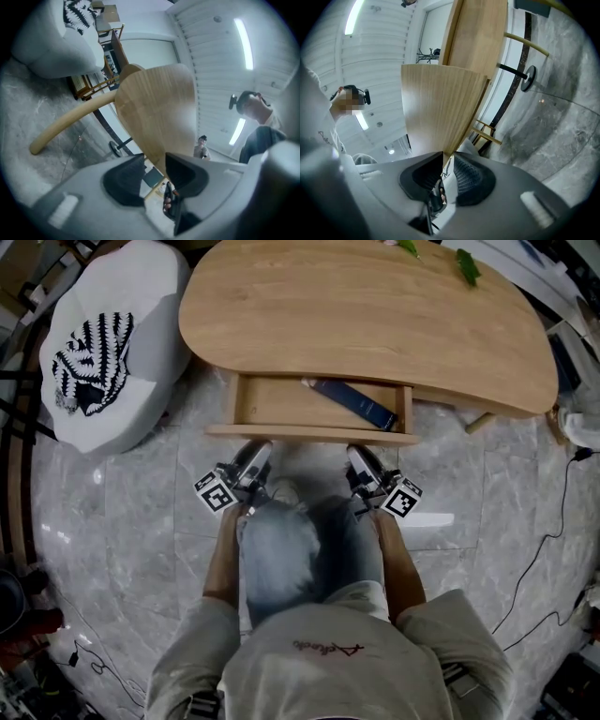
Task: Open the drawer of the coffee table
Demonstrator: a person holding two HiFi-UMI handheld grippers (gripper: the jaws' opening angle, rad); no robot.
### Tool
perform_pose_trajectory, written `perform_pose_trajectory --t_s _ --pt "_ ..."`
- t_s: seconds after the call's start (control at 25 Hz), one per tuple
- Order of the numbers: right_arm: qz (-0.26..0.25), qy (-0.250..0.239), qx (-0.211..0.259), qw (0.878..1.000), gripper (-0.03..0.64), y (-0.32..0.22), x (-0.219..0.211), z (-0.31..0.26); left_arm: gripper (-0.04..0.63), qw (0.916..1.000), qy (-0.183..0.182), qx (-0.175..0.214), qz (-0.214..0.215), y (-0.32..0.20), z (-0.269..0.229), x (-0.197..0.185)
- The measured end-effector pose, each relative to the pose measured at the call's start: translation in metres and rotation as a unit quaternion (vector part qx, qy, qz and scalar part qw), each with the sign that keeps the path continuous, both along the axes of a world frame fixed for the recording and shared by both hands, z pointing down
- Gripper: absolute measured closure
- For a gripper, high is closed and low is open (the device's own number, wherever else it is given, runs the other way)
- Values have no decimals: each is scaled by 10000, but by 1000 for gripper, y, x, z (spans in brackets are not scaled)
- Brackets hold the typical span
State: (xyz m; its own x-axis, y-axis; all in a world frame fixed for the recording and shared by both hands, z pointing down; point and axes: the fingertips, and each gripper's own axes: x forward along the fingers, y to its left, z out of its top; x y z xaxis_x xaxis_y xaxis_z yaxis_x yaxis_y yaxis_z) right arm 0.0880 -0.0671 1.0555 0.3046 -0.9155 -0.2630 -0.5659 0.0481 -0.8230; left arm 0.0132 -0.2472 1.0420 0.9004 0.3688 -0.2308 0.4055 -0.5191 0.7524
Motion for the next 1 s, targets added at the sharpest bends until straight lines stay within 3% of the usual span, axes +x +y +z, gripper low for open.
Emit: perform_pose_trajectory --t_s 0.16,0.32,0.44,0.6,0.68,0.8,1.0 --pt "128 243 -524 9983 560 10 1 3 499 9988 -266 417 9 0 9 -9" --pt "183 823 -1441 9860 612 19 -9 13 574 9884 -621 1379 99 10 24 -25" --pt "400 1466 -2202 9635 612 22 -12 12 595 9724 -683 2229 33 12 23 -31" --pt "587 2300 -3054 9222 612 20 -14 10 595 9463 -618 3173 -92 10 11 -34" --pt "615 2540 -3238 9093 612 16 -13 8 595 9387 -557 3398 -158 6 5 -33" --pt "579 2794 -3401 8961 612 6 -12 6 595 9340 -486 3533 -223 -2 -1 -30" --pt "479 2889 -3539 8882 612 -11 -16 10 595 9287 -482 3675 -99 -10 3 -26"
